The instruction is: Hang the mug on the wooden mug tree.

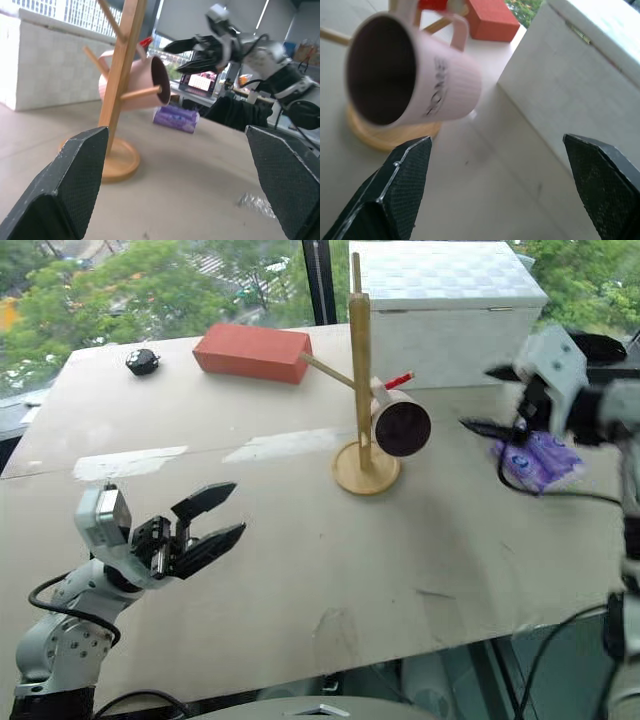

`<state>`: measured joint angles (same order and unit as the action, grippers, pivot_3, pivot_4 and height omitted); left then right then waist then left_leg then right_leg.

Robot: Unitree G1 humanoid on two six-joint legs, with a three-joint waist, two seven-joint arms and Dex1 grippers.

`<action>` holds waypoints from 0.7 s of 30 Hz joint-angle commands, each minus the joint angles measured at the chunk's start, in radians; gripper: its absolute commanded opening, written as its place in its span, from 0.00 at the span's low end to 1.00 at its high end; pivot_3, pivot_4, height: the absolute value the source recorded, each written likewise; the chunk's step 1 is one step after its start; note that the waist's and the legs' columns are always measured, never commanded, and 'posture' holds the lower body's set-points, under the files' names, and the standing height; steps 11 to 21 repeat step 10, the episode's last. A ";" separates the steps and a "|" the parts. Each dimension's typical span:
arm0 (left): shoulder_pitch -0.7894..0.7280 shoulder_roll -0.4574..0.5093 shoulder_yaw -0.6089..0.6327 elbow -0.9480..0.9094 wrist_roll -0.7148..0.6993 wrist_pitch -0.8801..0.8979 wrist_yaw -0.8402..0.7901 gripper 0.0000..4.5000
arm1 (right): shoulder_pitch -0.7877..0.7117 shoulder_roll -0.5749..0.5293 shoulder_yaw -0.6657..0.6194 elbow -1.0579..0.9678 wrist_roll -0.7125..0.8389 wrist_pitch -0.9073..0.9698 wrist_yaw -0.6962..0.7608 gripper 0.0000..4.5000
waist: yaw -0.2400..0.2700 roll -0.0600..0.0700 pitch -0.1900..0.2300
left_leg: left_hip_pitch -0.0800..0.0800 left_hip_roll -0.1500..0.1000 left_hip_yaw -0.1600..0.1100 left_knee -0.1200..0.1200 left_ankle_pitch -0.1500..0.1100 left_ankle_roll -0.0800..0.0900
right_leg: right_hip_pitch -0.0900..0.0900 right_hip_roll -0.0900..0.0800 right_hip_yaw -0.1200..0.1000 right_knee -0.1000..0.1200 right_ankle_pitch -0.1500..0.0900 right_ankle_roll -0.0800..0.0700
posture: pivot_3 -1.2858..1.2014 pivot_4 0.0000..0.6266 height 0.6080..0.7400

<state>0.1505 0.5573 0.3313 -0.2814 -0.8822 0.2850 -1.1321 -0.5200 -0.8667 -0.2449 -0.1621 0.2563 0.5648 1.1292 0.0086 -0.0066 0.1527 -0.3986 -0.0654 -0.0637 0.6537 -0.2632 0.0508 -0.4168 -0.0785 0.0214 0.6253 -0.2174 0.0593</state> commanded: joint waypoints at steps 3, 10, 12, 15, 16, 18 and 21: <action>0.028 0.049 0.021 0.099 0.124 -0.076 -0.046 1.00 | 0.426 0.104 -0.290 -0.391 0.104 0.103 -0.127 0.94 | 0.004 0.001 0.000 | 0.001 0.000 0.001 0.000 0.000 0.000 | 0.000 0.000 0.001 0.000 0.000 0.000 | 0.52 0.24 1.00; 0.005 0.121 0.007 0.172 0.249 -0.091 -0.020 1.00 | 0.737 0.292 -0.301 -0.523 0.075 0.052 -0.298 0.94 | 0.008 -0.004 -0.003 | 0.007 0.002 -0.001 0.001 -0.002 0.004 | 0.006 0.000 0.000 0.001 0.000 0.001 | 0.52 0.24 1.00; 0.005 0.121 0.007 0.172 0.249 -0.091 -0.020 1.00 | 0.737 0.292 -0.301 -0.523 0.075 0.052 -0.298 0.94 | 0.008 -0.004 -0.003 | 0.007 0.002 -0.001 0.001 -0.002 0.004 | 0.006 0.000 0.000 0.001 0.000 0.001 | 0.52 0.24 1.00; 0.005 0.121 0.007 0.172 0.249 -0.091 -0.020 1.00 | 0.737 0.292 -0.301 -0.523 0.075 0.052 -0.298 0.94 | 0.008 -0.004 -0.003 | 0.007 0.002 -0.001 0.001 -0.002 0.004 | 0.006 0.000 0.000 0.001 0.000 0.001 | 0.52 0.24 1.00; 0.005 0.121 0.007 0.172 0.249 -0.091 -0.020 1.00 | 0.737 0.292 -0.301 -0.523 0.075 0.052 -0.298 0.94 | 0.008 -0.004 -0.003 | 0.007 0.002 -0.001 0.001 -0.002 0.004 | 0.006 0.000 0.000 0.001 0.000 0.001 | 0.52 0.24 1.00; 0.005 0.121 0.007 0.172 0.249 -0.091 -0.020 1.00 | 0.737 0.292 -0.301 -0.523 0.075 0.052 -0.298 0.94 | 0.008 -0.004 -0.003 | 0.007 0.002 -0.001 0.001 -0.002 0.004 | 0.006 0.000 0.000 0.001 0.000 0.001 | 0.52 0.24 1.00; 0.005 0.121 0.007 0.172 0.249 -0.091 -0.020 1.00 | 0.737 0.292 -0.301 -0.523 0.075 0.052 -0.298 0.94 | 0.008 -0.004 -0.003 | 0.007 0.002 -0.001 0.001 -0.002 0.004 | 0.006 0.000 0.000 0.001 0.000 0.001 | 0.52 0.24 1.00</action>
